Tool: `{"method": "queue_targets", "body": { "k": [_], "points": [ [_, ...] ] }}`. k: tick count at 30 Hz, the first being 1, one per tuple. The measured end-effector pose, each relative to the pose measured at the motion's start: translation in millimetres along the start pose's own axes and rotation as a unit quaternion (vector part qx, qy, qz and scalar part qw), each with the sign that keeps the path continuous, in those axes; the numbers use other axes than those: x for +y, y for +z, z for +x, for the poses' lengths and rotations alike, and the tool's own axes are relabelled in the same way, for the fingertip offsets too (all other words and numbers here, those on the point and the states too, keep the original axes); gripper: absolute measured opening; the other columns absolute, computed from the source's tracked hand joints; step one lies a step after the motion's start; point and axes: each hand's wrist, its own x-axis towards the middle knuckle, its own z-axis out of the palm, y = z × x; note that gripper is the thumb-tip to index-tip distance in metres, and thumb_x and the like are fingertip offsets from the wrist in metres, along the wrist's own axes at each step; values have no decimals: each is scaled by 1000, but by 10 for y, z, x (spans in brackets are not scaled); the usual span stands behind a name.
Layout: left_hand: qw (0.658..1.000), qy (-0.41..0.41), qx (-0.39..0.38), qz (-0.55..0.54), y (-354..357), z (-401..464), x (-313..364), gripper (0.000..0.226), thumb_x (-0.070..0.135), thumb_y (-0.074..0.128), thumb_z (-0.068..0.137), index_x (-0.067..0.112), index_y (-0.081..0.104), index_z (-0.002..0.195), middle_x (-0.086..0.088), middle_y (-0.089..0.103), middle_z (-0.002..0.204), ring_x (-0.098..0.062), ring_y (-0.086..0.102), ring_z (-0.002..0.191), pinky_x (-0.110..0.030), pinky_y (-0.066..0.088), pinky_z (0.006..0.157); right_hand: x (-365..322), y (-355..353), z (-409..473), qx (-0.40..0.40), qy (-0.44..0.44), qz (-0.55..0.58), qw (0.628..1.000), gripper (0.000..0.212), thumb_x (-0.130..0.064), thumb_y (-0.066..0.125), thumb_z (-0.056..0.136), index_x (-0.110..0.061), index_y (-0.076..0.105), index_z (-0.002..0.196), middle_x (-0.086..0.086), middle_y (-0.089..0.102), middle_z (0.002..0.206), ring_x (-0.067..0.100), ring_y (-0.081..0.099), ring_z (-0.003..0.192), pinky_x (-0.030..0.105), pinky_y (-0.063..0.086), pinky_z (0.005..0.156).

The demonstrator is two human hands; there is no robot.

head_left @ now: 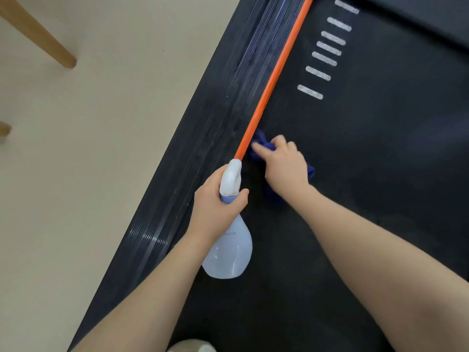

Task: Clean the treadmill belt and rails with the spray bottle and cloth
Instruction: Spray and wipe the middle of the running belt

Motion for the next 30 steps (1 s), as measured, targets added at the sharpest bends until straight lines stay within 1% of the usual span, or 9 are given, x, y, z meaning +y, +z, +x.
{"method": "queue_targets", "body": {
  "k": [3,6,8,10,14,19,23,25,30],
  "points": [
    [1000,-1,0,-5,-4,8,-18,42,12,69,81,24,58,119,14,62,100,4,58,92,-2,42,75,-146,20,-29,-21,50,23,998,53,-12,52,86,-27,43,136,15,43,124,34,45,98,40,41,72],
    [1000,11,2,-10,6,39,19,34,20,69,76,42,57,99,12,66,87,-1,60,84,-9,45,72,-200,136,-419,3,-104,46,993,54,-7,75,59,-21,65,111,18,57,95,33,51,67,33,38,50],
    [1000,15,1,0,20,50,17,34,23,67,75,48,53,94,11,66,83,-1,60,82,-10,46,71,-54,154,-448,0,-179,7,984,56,-8,75,55,-24,68,107,15,59,89,31,50,60,30,33,48],
    [1000,15,-1,4,22,51,9,38,18,71,79,43,55,103,16,64,87,6,59,84,-6,45,73,55,126,-305,27,-160,-12,987,55,-10,74,58,-27,68,109,13,59,88,30,51,61,31,35,50],
    [1000,-8,-28,10,20,45,28,45,11,68,82,23,58,124,12,64,104,2,59,95,-3,43,77,-140,177,-276,61,2,43,997,54,-5,77,55,-21,68,105,16,60,89,29,49,60,30,35,49],
    [997,-21,-75,22,108,38,184,39,10,67,84,34,54,111,24,57,94,18,54,86,-1,42,70,105,175,-643,6,-144,27,989,51,-5,77,54,-19,69,102,18,59,90,31,49,59,30,33,47],
    [995,-27,-87,40,219,13,228,35,15,66,84,35,55,110,28,55,96,7,54,91,-5,42,70,887,41,-514,-5,153,5,988,57,-4,53,82,-31,50,132,16,46,121,36,47,91,38,37,64],
    [993,-23,-99,56,275,21,234,32,15,65,85,40,54,102,27,55,92,6,55,87,-7,42,69,926,44,-641,-5,220,18,975,60,0,52,81,-29,48,134,18,45,124,37,46,92,38,37,64],
    [985,-26,-132,108,455,59,289,18,13,63,84,28,54,89,2,63,87,-3,52,73,-7,38,62,667,249,-1170,3,-69,16,998,62,0,76,52,-24,69,110,17,61,92,31,52,60,29,38,47]
  ]
}}
